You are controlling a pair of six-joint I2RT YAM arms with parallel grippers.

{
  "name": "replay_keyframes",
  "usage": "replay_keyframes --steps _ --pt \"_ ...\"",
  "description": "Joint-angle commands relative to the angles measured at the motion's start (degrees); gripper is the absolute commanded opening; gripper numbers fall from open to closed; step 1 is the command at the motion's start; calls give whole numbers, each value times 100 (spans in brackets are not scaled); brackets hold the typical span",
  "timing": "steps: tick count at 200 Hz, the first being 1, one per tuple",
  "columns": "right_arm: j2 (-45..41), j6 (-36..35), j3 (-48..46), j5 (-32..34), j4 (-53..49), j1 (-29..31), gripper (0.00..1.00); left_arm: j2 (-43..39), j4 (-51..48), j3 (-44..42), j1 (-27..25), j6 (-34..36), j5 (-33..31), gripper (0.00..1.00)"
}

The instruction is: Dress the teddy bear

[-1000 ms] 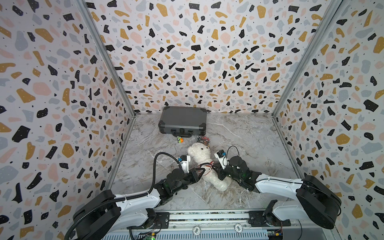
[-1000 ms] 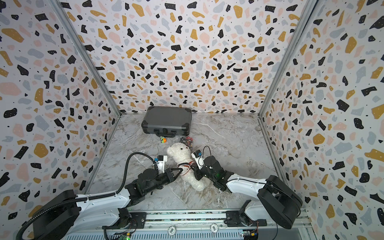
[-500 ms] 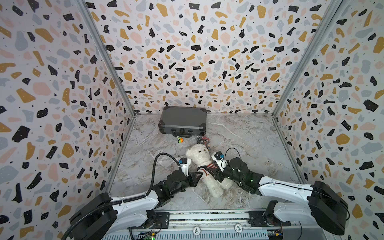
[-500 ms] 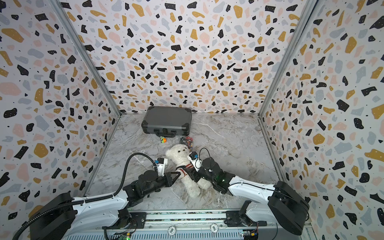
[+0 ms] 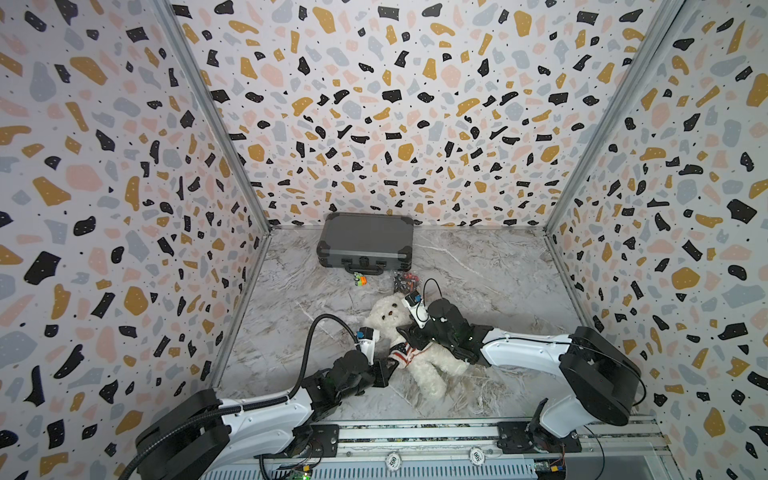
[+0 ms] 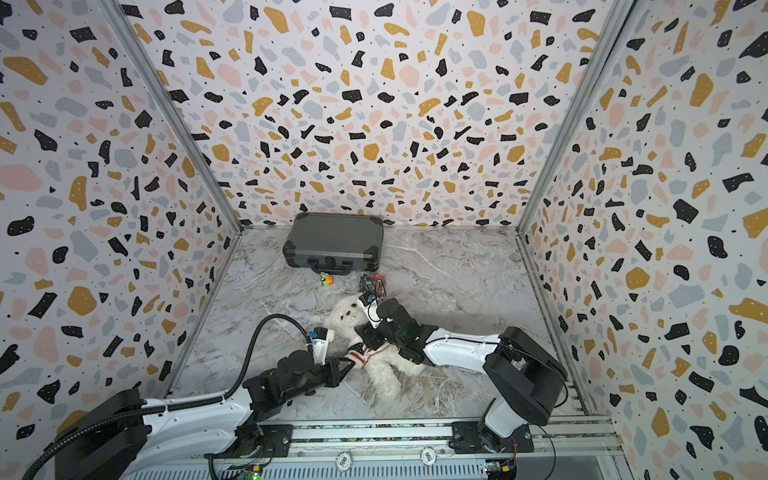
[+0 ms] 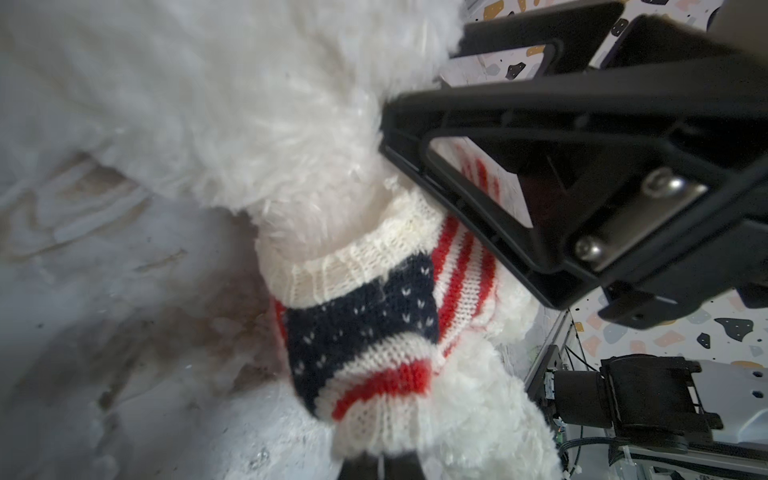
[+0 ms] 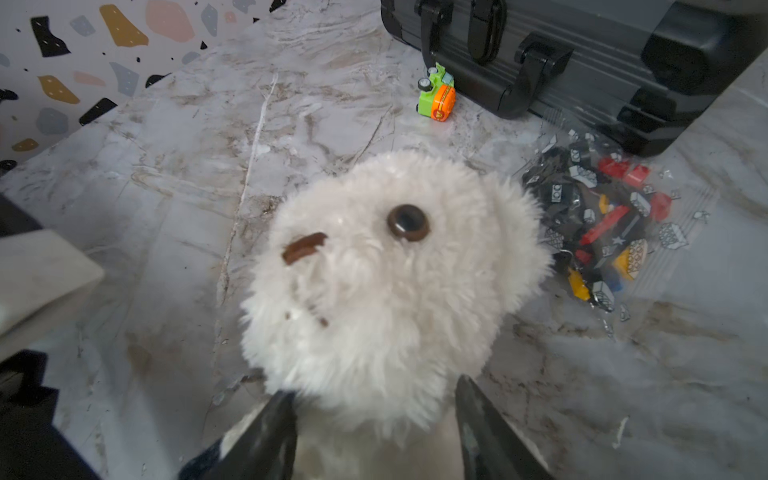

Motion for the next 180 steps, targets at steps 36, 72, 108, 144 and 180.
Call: replay_keyframes --steps 36,72,108,144,180 --pt "456 77 307 67 -250 29 62 285 803 -262 -63 -43 -121 0" --pt "827 -72 429 441 -351 80 44 212 933 -437 -134 -196 -172 0" --pt "841 -177 374 939 -388 75 22 -127 834 -811 -126 -453 -265 0" --pt "760 -256 317 1623 -400 70 7 -693 491 -917 -155 -434 -56 0" --pt "485 -311 140 1907 -284 60 6 -1435 -143 -1004 -162 -415 62 0"
